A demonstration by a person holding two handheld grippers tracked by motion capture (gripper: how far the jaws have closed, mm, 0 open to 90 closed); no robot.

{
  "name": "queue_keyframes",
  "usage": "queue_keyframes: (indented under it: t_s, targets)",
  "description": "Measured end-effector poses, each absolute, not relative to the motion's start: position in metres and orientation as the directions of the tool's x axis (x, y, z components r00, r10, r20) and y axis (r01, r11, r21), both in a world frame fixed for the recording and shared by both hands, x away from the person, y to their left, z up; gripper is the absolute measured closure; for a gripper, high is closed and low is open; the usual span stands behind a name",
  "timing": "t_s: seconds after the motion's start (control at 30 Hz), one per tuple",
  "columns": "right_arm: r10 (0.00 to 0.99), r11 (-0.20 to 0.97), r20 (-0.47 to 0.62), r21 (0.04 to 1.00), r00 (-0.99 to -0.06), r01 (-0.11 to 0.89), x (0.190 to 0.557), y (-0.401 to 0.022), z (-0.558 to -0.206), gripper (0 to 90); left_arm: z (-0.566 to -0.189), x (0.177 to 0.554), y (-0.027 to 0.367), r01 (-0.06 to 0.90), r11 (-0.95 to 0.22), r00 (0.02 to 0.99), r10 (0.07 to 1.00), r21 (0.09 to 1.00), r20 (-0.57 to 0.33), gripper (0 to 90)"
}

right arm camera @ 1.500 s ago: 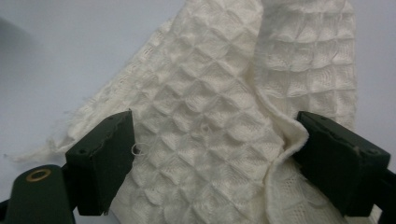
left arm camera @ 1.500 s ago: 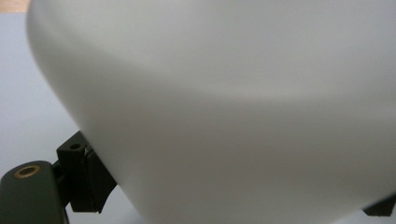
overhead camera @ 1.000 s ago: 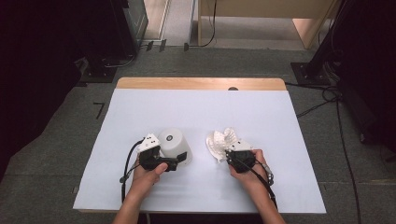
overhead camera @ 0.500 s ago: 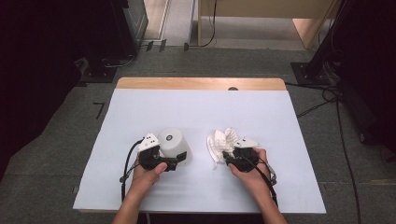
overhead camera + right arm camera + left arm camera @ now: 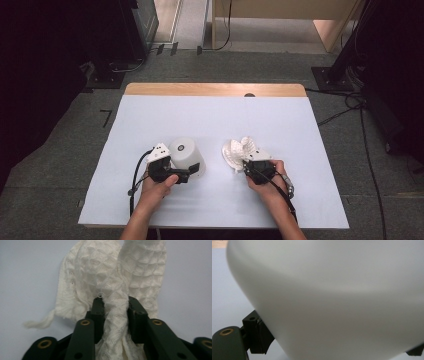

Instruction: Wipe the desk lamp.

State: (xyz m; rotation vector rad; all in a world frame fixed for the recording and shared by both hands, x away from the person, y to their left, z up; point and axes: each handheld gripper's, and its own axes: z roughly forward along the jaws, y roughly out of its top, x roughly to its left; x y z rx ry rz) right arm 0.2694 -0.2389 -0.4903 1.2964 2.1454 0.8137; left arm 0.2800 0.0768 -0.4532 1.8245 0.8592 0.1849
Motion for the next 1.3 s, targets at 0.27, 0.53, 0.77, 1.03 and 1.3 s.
queue_keyframes:
  t_s: [0.27, 0.53, 0.77, 1.03, 1.3]
  targets:
    - [0.879, 0.188, 0.064, 0.864, -0.472, 0.468, 0.256, -0.249, -0.463, 77.1, -0.456, 0.275, 0.063, 0.435, -0.210, 0.774, 0.584, 0.876, -0.245, 8.2]
    - [0.788, 0.107, 0.112, 0.944, -0.606, 0.313, 0.230, -0.222, -0.424, 76.8, -0.463, 0.266, 0.031, 0.425, -0.284, 0.807, 0.548, 0.859, -0.219, 8.2]
    - [0.748, 0.152, 0.120, 0.926, -0.653, 0.345, 0.228, -0.208, -0.433, 76.8, -0.464, 0.264, 0.027, 0.425, -0.289, 0.799, 0.566, 0.858, -0.205, 8.4]
    - [0.744, 0.252, 0.125, 0.857, -0.657, 0.449, 0.240, -0.205, -0.457, 76.7, -0.458, 0.269, 0.041, 0.426, -0.253, 0.779, 0.590, 0.869, -0.210, 8.5]
    - [0.742, 0.154, 0.125, 0.924, -0.658, 0.350, 0.226, -0.207, -0.422, 76.6, -0.460, 0.265, 0.030, 0.416, -0.276, 0.781, 0.596, 0.867, -0.185, 8.5]
